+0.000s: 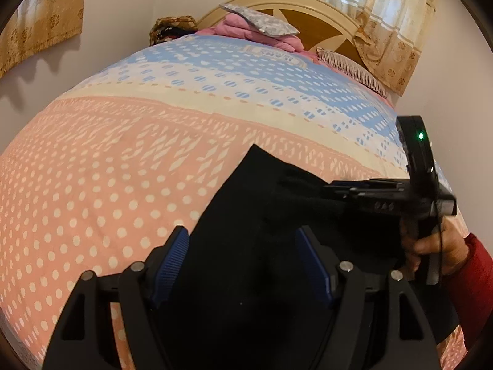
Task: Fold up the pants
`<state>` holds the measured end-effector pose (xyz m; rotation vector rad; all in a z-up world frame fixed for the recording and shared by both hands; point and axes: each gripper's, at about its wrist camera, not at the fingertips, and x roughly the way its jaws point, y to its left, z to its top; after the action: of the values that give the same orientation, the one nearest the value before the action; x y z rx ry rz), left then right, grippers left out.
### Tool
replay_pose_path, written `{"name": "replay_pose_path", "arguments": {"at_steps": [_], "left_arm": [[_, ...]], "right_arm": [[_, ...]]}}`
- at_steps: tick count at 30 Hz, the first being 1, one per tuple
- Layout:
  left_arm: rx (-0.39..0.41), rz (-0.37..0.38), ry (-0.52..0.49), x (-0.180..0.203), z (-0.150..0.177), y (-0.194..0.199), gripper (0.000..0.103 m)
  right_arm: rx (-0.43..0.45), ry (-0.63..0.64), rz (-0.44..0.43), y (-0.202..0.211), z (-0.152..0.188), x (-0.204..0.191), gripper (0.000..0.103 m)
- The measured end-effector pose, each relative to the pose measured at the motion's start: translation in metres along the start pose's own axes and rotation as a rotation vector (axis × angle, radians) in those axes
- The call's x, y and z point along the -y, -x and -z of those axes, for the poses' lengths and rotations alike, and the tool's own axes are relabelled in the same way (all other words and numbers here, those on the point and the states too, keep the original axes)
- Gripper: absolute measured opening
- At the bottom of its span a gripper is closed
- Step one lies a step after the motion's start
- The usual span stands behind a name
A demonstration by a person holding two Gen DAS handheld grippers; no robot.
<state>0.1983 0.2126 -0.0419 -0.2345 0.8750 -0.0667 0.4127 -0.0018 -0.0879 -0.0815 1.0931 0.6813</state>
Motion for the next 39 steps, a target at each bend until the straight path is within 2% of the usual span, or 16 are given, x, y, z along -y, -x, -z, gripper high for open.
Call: {"name": "replay_pose_path", "arguments": {"at_steps": [3, 4, 5, 8, 12, 15, 18, 22, 24, 26, 28, 30, 33, 39], "left_arm": [[-0.007, 0.002, -0.007, 0.002, 0.002, 0.002, 0.075], [-0.008, -0.002, -0.008, 0.002, 0.003, 0.004, 0.075], [-0.008, -0.007, -0.008, 0.001, 0.005, 0.006, 0.075], [-0.001, -0.014, 0.004, -0.003, 0.010, 0.016, 0.075], [0.015, -0.021, 0.003, -0.007, 0.018, 0.034, 0.075], [0.023, -0.015, -0.007, -0.007, 0.026, 0.046, 0.075], [0.024, 0.031, -0.001, -0.007, 0.035, 0.055, 0.075], [0.035, 0.117, 0.038, -0.009, 0.055, 0.066, 0.075], [0.019, 0.151, 0.072, -0.011, 0.068, 0.063, 0.075], [-0.009, 0.153, 0.086, -0.012, 0.078, 0.057, 0.075], [-0.025, 0.124, 0.089, -0.011, 0.085, 0.052, 0.075], [-0.033, 0.122, 0.106, -0.010, 0.091, 0.051, 0.075], [-0.041, 0.174, 0.143, -0.011, 0.096, 0.056, 0.075], [-0.018, 0.276, 0.113, 0.001, 0.090, 0.060, 0.075]], "right_arm": [[0.015, 0.065, 0.057, -0.002, 0.005, -0.013, 0.031], [0.004, 0.081, 0.066, -0.002, 0.004, -0.017, 0.013], [-0.008, 0.085, 0.048, -0.001, 0.004, -0.020, 0.004], [0.003, 0.066, 0.045, 0.009, 0.003, -0.024, 0.004], [0.126, 0.037, -0.019, 0.047, 0.006, -0.042, 0.004], [0.214, 0.083, -0.053, 0.083, 0.018, -0.073, 0.004], [0.239, 0.152, -0.074, 0.104, 0.047, -0.111, 0.004], [0.234, 0.207, -0.080, 0.102, 0.096, -0.149, 0.004], [0.228, 0.231, -0.036, 0.089, 0.122, -0.162, 0.004], [0.224, 0.233, -0.013, 0.077, 0.140, -0.167, 0.004], [0.218, 0.219, 0.013, 0.064, 0.152, -0.169, 0.004], [0.227, 0.203, 0.021, 0.062, 0.159, -0.168, 0.004], [0.252, 0.186, 0.012, 0.068, 0.157, -0.166, 0.004], [0.300, 0.189, 0.001, 0.082, 0.140, -0.171, 0.004]]}}
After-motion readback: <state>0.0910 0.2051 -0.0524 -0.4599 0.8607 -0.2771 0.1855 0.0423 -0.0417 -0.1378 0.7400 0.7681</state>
